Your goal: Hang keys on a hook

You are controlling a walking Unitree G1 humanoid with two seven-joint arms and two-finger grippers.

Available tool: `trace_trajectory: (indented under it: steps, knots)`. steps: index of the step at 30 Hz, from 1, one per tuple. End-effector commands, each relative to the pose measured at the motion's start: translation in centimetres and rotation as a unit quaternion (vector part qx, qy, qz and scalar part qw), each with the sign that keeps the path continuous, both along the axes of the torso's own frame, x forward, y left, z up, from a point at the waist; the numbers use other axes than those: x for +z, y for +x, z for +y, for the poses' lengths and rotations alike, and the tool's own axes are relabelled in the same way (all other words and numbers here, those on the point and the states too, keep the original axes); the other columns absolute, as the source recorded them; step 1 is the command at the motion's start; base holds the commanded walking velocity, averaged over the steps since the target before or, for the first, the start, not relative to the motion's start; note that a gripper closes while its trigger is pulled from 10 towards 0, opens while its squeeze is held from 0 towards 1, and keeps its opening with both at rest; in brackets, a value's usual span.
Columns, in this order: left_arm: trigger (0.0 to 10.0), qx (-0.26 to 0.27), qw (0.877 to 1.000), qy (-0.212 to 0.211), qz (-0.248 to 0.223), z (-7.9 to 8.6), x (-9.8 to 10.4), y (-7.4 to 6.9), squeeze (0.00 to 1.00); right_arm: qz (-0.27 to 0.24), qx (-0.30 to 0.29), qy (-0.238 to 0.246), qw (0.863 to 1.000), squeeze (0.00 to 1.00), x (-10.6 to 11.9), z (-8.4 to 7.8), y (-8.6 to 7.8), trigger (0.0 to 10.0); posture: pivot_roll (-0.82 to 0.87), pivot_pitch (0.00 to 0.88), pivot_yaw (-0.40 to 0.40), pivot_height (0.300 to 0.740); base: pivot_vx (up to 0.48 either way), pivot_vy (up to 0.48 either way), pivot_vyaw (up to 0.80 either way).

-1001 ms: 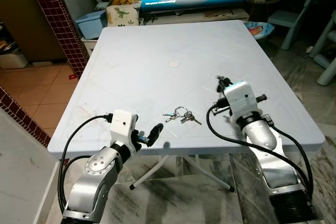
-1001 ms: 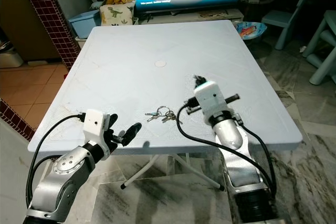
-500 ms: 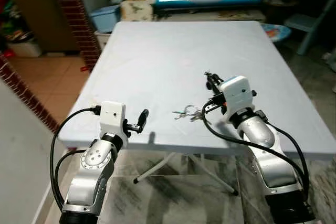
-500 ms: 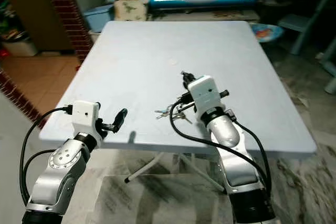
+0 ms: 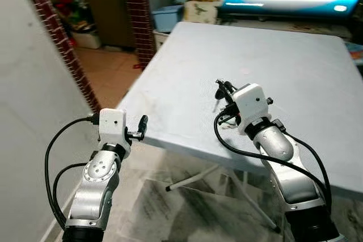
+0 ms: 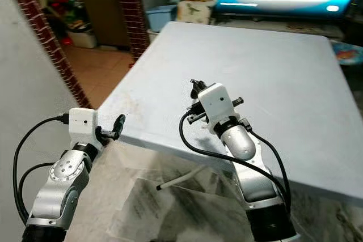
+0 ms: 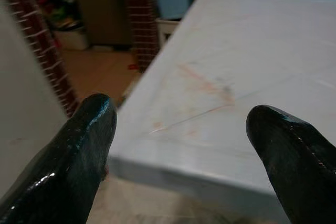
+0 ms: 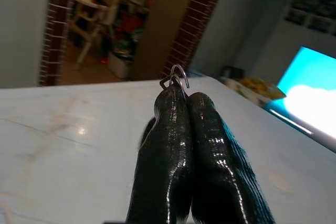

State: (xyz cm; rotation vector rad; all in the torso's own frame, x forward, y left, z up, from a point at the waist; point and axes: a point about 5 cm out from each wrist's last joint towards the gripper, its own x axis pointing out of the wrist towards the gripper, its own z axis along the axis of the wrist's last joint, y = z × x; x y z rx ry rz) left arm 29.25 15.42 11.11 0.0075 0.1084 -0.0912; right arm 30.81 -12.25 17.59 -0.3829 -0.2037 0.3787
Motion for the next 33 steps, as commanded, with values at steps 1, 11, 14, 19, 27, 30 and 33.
trace_trajectory:
  steps: [1, 11, 14, 19, 27, 30, 33]
  knots:
    - [10.0, 0.003, 1.0, 0.005, -0.009, 0.1, 0.4, 0.3, 0.0, -0.015, 0.013, -0.002, 1.0, 0.0, 0.6, 0.5, -0.1, 10.0, -0.02, 0.0, 0.075, 0.74, 0.0, 0.0, 0.8]
    - [10.0, 0.007, 1.0, -0.003, -0.007, -0.2, 0.2, 0.3, 0.0, -0.015, 0.019, -0.005, 1.0, 0.0, 0.5, 0.9, 0.2, 10.0, -0.01, 0.0, 0.066, 0.74, 0.0, 0.0, 0.8]
    - [10.0, 0.009, 1.0, -0.003, -0.007, -0.2, 0.2, 0.4, 0.0, -0.018, 0.023, -0.006, 1.0, 0.0, 0.5, 1.2, 0.3, 10.0, -0.01, 0.0, 0.065, 0.74, 0.0, 0.0, 0.8]
    - [10.0, 0.011, 1.0, -0.002, -0.009, -0.1, 0.2, 0.7, 0.0, -0.02, 0.027, -0.007, 0.999, 0.0, 0.4, 1.6, 0.4, 10.0, -0.01, 0.0, 0.062, 0.74, 0.0, 0.0, 0.8]
    - [10.0, 0.033, 0.999, -0.01, -0.024, 0.2, 0.7, 0.9, 0.0, -0.019, 0.044, -0.01, 0.999, 0.0, 0.3, 1.8, 0.6, 10.0, 0.01, 0.0, 0.023, 0.74, 0.0, 0.0, 0.79]
    - [10.0, 0.042, 0.999, -0.009, -0.022, 0.6, 0.4, 0.6, 0.0, -0.021, 0.049, -0.011, 0.999, 0.0, 0.4, 2.2, 0.9, 10.0, 0.02, 0.0, 0.021, 0.74, 0.0, 0.0, 0.79]
    - [10.0, 0.051, 0.998, -0.005, -0.02, 1.2, 0.2, 0.4, 0.0, -0.022, 0.056, -0.009, 0.998, 0.0, 0.3, 2.7, 0.9, 10.0, 0.04, 0.0, 0.004, 0.74, 0.0, 0.0, 0.79]
